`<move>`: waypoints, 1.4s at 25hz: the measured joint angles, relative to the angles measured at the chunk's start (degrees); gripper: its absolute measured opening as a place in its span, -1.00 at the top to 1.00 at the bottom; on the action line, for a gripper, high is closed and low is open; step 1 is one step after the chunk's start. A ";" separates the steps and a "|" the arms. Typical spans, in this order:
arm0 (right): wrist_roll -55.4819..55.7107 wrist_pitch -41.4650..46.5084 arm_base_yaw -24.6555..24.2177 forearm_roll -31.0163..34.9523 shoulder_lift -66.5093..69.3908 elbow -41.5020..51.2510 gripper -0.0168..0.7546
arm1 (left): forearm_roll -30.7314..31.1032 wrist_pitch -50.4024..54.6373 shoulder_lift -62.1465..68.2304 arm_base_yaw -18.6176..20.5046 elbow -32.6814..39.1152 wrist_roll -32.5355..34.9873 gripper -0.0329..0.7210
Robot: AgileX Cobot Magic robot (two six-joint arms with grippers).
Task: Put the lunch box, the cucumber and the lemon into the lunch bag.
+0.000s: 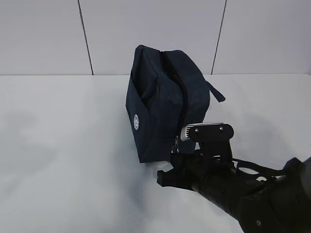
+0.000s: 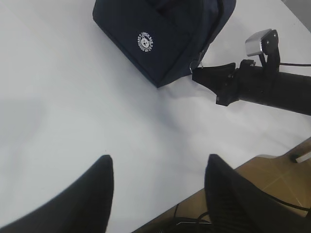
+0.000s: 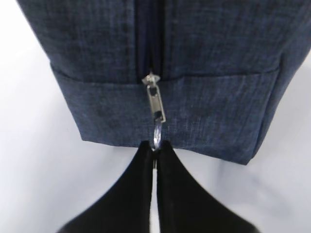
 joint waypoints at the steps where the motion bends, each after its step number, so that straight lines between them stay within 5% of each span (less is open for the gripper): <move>1: -0.12 0.00 0.00 0.00 0.00 0.00 0.94 | 0.00 0.00 0.00 0.00 0.00 0.00 -0.24; 35: -2.47 -6.34 0.00 0.42 0.61 0.00 0.93 | 0.00 -0.04 0.00 0.00 0.00 0.00 -0.24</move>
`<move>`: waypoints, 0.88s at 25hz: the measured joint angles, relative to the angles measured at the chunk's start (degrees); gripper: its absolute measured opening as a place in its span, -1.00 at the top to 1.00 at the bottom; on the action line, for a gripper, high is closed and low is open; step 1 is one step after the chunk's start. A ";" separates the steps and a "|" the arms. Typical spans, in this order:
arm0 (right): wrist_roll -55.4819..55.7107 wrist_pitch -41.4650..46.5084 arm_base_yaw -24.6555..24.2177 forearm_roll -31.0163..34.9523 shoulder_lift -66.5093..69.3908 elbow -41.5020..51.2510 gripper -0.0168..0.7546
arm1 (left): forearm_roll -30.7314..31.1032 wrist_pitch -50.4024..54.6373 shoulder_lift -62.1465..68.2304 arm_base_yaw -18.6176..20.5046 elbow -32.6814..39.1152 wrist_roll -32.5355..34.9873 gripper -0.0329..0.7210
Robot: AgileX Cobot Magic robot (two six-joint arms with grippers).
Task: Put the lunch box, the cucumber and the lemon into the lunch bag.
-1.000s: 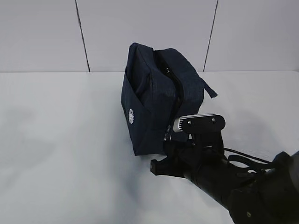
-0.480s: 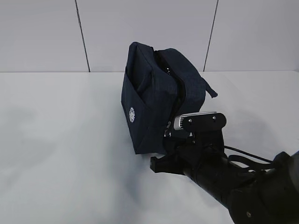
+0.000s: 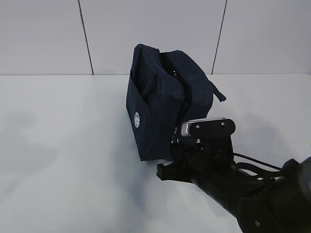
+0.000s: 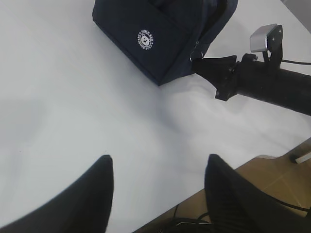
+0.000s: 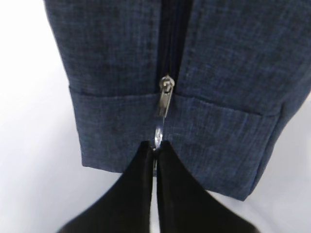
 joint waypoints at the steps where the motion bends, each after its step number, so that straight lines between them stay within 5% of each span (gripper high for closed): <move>1: 0.00 -0.09 0.00 0.00 0.00 0.00 0.93 | 0.00 0.00 0.00 0.00 0.00 0.00 -0.24; 22: 0.00 -1.45 0.00 0.03 0.00 0.00 0.78 | 0.00 -0.10 0.00 -0.09 0.00 0.02 -0.24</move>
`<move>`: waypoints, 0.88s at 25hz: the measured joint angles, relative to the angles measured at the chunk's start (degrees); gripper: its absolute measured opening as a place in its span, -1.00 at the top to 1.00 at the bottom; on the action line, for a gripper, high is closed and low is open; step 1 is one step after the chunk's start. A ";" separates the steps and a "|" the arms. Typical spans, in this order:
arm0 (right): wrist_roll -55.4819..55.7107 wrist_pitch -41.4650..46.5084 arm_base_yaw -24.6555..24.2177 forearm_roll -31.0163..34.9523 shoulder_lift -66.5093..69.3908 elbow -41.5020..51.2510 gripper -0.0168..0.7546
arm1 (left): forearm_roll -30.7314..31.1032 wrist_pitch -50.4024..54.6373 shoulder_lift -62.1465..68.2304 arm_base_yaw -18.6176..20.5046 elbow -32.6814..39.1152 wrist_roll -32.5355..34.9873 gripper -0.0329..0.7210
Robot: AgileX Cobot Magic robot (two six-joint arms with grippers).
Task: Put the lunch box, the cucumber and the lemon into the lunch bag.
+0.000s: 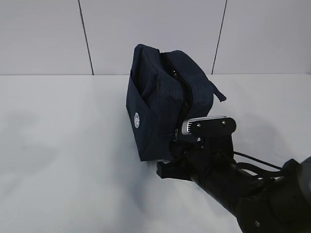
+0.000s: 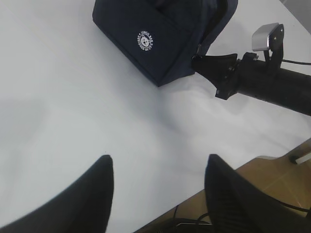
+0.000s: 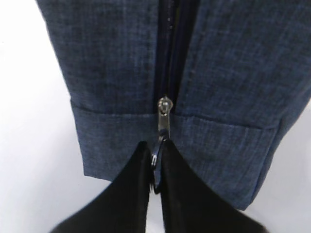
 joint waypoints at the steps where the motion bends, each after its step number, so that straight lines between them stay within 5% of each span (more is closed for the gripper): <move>1: 0.00 0.00 0.00 0.10 0.00 0.00 0.78 | 0.00 0.00 0.00 0.00 0.00 0.00 -0.24; 22: 1.40 -3.16 0.00 1.92 3.65 -0.68 0.94 | 0.00 -0.12 0.00 0.00 0.00 0.00 -0.24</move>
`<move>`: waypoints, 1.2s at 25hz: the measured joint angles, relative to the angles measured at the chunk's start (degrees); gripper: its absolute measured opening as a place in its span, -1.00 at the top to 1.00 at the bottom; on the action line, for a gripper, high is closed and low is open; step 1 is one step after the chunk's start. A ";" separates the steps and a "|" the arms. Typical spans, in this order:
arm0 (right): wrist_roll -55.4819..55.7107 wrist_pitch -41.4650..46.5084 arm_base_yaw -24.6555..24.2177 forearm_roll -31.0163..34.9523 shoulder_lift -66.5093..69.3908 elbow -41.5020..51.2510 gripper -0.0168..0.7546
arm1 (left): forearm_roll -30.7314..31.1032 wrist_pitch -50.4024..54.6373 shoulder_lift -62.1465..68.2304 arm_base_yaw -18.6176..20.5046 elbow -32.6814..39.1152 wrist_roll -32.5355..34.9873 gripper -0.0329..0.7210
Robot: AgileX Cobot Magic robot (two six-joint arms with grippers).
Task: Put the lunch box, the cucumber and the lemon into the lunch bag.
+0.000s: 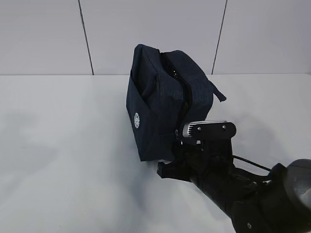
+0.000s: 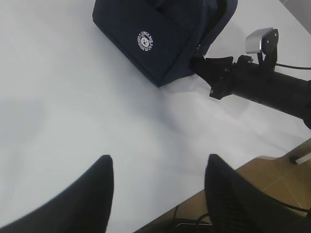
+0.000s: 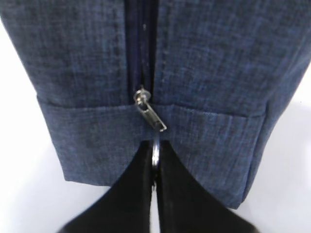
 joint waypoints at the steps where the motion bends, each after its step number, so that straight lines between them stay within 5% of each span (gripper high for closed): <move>1: 0.00 -0.15 0.00 0.00 0.00 0.00 0.94 | 0.00 0.00 0.00 0.00 0.00 0.00 -0.24; 30: 0.00 -0.72 0.00 -1.50 0.00 0.00 0.94 | 0.00 -0.10 0.00 0.00 0.00 0.00 -0.24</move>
